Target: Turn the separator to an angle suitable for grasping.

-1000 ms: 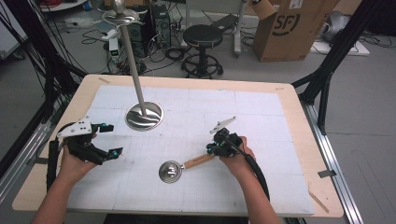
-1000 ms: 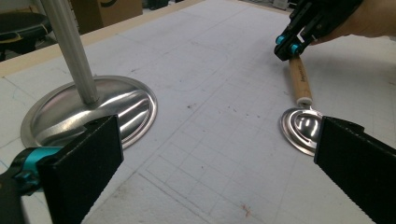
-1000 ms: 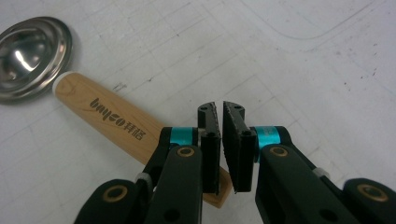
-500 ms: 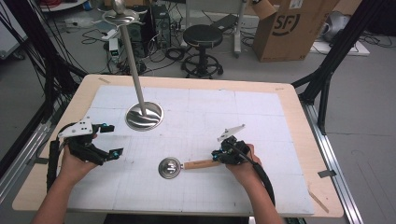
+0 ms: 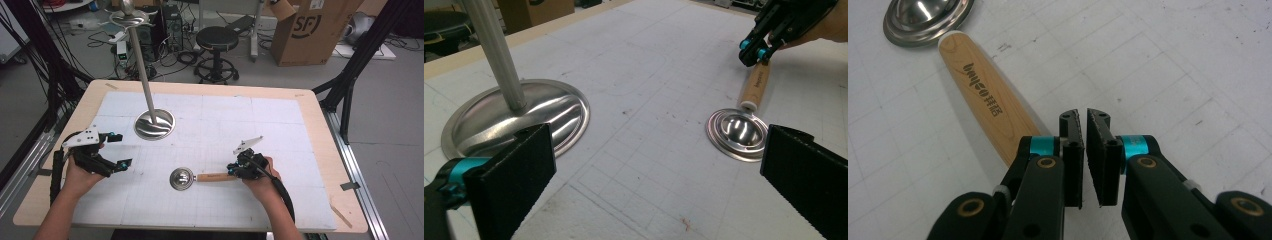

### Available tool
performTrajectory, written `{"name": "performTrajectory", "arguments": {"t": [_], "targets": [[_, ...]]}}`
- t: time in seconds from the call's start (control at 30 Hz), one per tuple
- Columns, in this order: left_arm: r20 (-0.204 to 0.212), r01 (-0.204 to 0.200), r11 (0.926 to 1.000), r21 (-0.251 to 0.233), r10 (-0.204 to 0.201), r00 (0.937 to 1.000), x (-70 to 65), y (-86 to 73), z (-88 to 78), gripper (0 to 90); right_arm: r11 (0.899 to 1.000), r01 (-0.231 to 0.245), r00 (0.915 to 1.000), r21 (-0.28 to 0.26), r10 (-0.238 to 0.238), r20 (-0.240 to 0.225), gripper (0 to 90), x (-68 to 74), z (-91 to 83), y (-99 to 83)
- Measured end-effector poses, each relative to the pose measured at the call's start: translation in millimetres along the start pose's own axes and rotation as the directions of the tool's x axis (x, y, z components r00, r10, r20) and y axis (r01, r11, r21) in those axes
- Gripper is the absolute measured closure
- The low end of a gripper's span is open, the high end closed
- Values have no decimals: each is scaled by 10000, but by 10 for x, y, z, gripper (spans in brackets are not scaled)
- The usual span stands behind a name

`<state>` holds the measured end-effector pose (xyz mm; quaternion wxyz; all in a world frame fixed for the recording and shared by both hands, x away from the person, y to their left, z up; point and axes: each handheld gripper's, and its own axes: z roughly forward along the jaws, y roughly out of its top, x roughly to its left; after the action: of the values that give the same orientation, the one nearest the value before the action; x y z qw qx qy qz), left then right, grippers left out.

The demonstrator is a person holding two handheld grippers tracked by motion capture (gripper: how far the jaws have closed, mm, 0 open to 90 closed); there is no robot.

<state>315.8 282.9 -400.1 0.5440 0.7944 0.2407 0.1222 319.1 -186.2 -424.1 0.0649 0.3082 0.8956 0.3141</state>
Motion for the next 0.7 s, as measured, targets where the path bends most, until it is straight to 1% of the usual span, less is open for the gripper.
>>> {"name": "performTrajectory", "arguments": {"t": [0.2, 0.23, 0.27, 0.3, 0.33, 0.37, 0.4, 0.43, 0.47, 0.5, 0.53, 0.57, 0.6, 0.63, 0.67, 0.7], "targets": [[40, 4, 10000, 27, -4, 10000, -3, -1, 7, 18, 10000, -92, 9999, -9, 92, -53, 840, -8, 4, -37], [43, -7, 10000, 50, 7, 10000, -1, -2, 7, 18, 9996, -278, 9996, 53, 278, -49, 830, 4, -4, -40], [46, 8, 10000, 48, -8, 10000, -2, -3, 10, 18, 9999, -95, 9999, -81, 95, -44, 813, -9, -1, -39], [57, -3, 10000, 56, 2, 10000, -1, -3, 11, 18, 9999, -95, 9999, -81, 95, -44, 813, -9, -1, -39], [68, -14, 10000, 52, 14, 10000, -1, -3, 12, 18, 9999, -73, 10000, -149, 73, -12, 767, -11, -9, -38], [63, -16, 10000, 49, 16, 10000, -1, -2, 10, 18, 9985, -169, 9998, -519, 163, -126, 675, -21, -43, -35], [58, 13, 10000, 31, -13, 10000, -2, -3, 9, 18, 9985, -169, 9998, -519, 163, -126, 675, -21, -43, -35], [65, 13, 10000, 29, -13, 10000, -1, -2, 7, 18, 9974, -196, 9997, -689, 186, -148, 660, -27, -70, -36], [66, 11, 10000, 32, -11, 10000, 1, -2, 6, 18, 9957, -289, 9995, -875, 276, -167, 623, -30, -101, -38], [61, 18, 10000, 7, -18, 10000, 1, -2, 5, 18, 9897, -441, 9990, -1358, 428, -128, 548, -53, -159, -49], [61, 18, 10000, 7, -18, 10000, 1, -2, 5, 18, 9897, -441, 9990, -1358, 428, -128, 548, -53, -159, -49], [61, 17, 10000, 2, -17, 10000, 0, -2, 5, 18, 9832, -587, 9983, -1730, 589, -40, 502, -75, -222, -65], [79, 23, 10000, -2, -23, 10000, -2, -2, 6, 18, 9832, -587, 9983, -1730, 589, -40, 502, -75, -222, -65], [109, -20, 10000, 21, 20, 9999, -1, -1, 7, 18, 9742, -687, 9974, -2151, 719, 72, 465, -86, -293, -87], [109, -20, 10000, 21, 20, 9999, -1, -1, 7, 18, 9742, -687, 9974, -2151, 719, 72, 465, -86, -293, -87], [120, -29, 10000, 30, 29, 9999, -2, -1, 7, 18, 9689, -721, 9971, -2367, 756, 61, 446, -88, -326, -101]]}}
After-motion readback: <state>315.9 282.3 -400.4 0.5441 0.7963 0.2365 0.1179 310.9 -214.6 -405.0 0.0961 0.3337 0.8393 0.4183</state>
